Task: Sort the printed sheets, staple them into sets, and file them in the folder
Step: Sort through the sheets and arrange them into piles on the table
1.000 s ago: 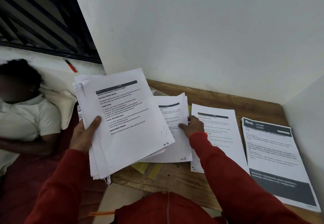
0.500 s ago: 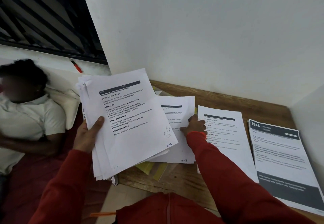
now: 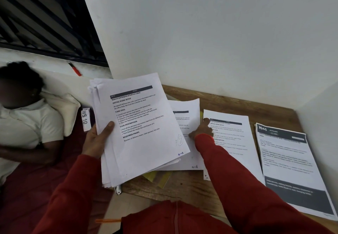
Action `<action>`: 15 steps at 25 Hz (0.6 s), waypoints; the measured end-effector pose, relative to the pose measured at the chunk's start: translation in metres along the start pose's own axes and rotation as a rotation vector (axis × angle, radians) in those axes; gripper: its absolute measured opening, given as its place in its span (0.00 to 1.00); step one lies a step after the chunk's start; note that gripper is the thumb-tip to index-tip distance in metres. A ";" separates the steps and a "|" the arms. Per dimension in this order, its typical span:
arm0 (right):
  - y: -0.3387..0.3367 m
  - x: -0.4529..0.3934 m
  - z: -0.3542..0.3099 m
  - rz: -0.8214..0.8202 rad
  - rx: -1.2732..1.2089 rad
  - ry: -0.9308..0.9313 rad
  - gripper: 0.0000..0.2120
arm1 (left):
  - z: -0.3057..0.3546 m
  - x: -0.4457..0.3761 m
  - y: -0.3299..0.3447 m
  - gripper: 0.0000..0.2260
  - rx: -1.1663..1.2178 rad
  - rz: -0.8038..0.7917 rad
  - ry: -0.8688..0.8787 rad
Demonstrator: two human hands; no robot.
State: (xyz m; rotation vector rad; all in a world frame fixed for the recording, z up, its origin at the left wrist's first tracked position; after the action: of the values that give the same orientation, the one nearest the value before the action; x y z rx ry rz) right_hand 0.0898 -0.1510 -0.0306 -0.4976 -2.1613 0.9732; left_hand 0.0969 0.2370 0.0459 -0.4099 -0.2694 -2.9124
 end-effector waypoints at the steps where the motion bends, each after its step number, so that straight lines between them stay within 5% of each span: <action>1: 0.000 -0.002 0.001 0.012 -0.026 -0.009 0.34 | 0.000 0.001 0.002 0.12 0.000 -0.007 0.001; 6: -0.025 0.013 -0.011 0.094 -0.180 -0.225 0.13 | 0.002 0.001 0.001 0.11 0.009 -0.003 0.005; 12: -0.176 0.036 -0.018 0.493 -0.363 -0.463 0.13 | 0.003 -0.004 0.010 0.12 -0.020 -0.018 0.016; 15: -0.238 0.045 -0.003 0.528 -0.519 -0.451 0.11 | 0.001 -0.004 0.022 0.12 -0.037 -0.021 0.016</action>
State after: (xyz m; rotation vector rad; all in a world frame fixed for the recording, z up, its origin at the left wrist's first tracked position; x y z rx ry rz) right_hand 0.0480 -0.2764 0.1727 -1.2455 -2.7789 0.8311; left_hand 0.1056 0.2161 0.0489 -0.3912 -0.2193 -2.9438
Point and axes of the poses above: each hand's wrist, its own x-axis away from the middle knuckle, its own y-axis out of the palm, z = x × y, the point moved 8 cm from there along -x, towards the middle knuckle, and after that the axes turned 2 degrees about -y, right-handed, at the moved point
